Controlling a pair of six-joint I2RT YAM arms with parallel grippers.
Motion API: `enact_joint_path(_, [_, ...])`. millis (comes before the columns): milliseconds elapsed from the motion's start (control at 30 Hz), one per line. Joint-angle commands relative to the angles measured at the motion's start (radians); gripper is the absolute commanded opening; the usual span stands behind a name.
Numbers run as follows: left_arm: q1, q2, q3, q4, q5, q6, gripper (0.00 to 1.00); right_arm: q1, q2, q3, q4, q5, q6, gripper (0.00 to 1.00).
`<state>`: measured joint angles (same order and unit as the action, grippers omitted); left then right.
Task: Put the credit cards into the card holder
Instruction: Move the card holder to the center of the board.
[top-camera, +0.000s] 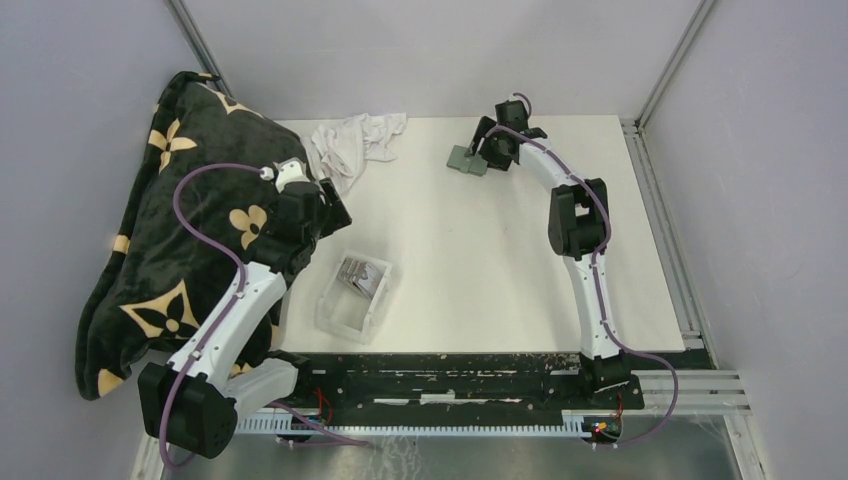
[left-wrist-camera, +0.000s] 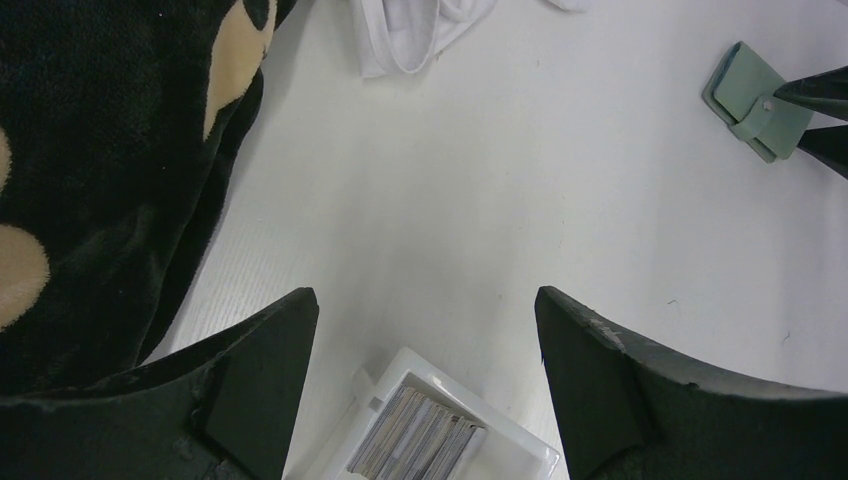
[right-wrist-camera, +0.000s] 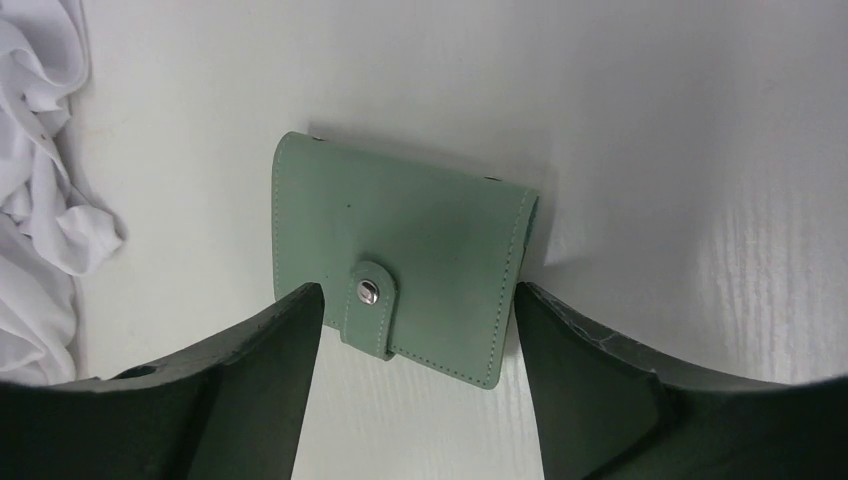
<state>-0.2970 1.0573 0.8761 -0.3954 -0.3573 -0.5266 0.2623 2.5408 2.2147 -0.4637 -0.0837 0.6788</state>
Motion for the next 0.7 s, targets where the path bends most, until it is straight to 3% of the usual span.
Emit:
enact_joint_path(0, [-0.004,0.009,0.000,0.034,0.012,-0.010,0.87,0.003,0.020,0.068,0.037,-0.041,0.042,0.73])
enact_joint_path(167, [-0.004,0.019,-0.005,0.044,0.011,-0.009,0.87,-0.001,0.021,0.062,0.065,-0.071,0.061,0.53])
enact_joint_path(300, [-0.004,0.021,-0.014,0.056,0.011,-0.009,0.87,-0.013,0.050,0.051,0.084,-0.115,0.089,0.27])
enact_joint_path(467, [-0.004,0.033,-0.013,0.078,0.017,-0.013,0.87,-0.024,0.035,-0.007,0.125,-0.161,0.119,0.03])
enact_joint_path(667, [-0.004,0.084,-0.014,0.152,0.052,-0.017,0.88,-0.033,-0.028,-0.111,0.218,-0.223,0.212,0.01])
